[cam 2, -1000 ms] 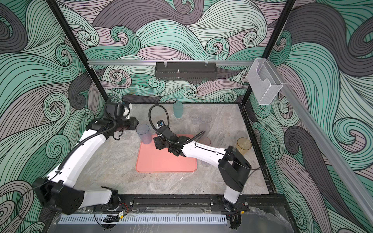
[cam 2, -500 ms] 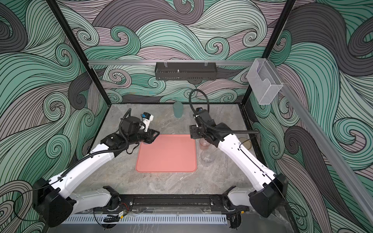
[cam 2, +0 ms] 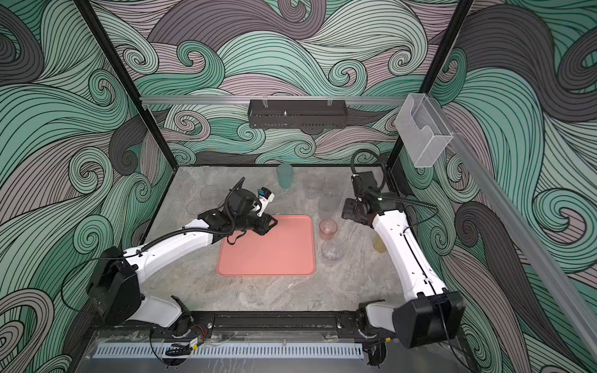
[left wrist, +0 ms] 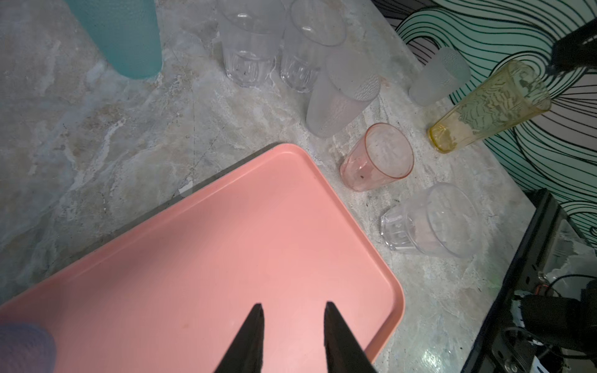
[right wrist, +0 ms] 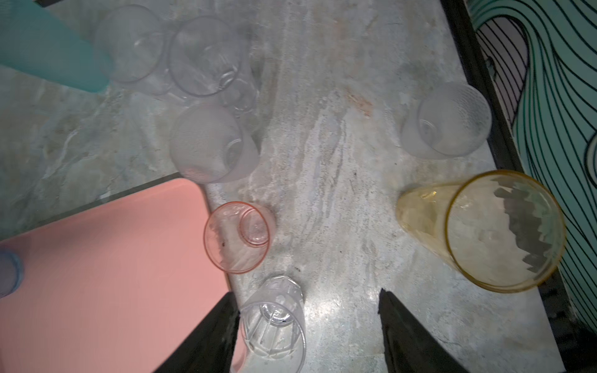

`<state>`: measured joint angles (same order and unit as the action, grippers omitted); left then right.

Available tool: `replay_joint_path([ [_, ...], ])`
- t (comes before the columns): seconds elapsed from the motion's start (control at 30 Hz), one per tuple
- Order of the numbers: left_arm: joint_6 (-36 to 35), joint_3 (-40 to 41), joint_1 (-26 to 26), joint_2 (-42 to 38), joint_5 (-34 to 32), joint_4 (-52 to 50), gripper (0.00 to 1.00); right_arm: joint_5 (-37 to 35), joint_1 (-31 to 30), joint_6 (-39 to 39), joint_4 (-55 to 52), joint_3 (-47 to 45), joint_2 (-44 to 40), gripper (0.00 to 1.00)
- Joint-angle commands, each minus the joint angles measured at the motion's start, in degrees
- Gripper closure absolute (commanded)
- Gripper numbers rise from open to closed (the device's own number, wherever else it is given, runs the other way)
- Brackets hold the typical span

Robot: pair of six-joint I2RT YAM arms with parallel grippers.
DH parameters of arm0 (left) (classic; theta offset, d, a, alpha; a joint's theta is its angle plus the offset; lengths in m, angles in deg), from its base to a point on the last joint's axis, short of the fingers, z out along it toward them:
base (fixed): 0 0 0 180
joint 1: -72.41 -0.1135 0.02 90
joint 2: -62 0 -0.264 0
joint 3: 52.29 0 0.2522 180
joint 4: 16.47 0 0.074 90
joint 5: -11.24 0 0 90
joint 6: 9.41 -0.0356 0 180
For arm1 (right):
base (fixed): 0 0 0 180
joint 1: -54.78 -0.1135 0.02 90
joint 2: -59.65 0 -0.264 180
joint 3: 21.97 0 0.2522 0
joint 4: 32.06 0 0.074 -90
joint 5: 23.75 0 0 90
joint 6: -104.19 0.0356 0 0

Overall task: Place the glasses into the tray
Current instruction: Pick up the glass from the middle-right of the table.

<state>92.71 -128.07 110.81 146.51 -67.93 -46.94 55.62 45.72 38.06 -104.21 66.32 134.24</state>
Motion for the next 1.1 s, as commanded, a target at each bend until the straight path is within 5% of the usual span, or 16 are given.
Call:
replay_joint_path([
  [0.0, -0.60, -2.23, 0.36, 0.39, -1.48, -2.60, 0.65, -4.39, 3.36, 2.16, -1.07, -1.48, 1.63, 0.30],
  [0.27, -0.96, -2.06, 0.32, 1.68, -3.75, -3.50, 0.65, -2.18, 11.47, 3.84, 4.88, -4.43, 7.03, 0.31],
  [0.7, -0.34, -1.53, 0.37, 1.65, -7.68, -3.70, 0.65, -3.35, 13.76, 2.52, 9.08, -6.47, 8.53, 0.35],
  [1.07, 0.23, -1.44, 0.33, 1.62, -10.63, -4.04, 0.65, -2.94, 15.23, 0.42, 11.72, -7.75, 10.69, 0.50],
])
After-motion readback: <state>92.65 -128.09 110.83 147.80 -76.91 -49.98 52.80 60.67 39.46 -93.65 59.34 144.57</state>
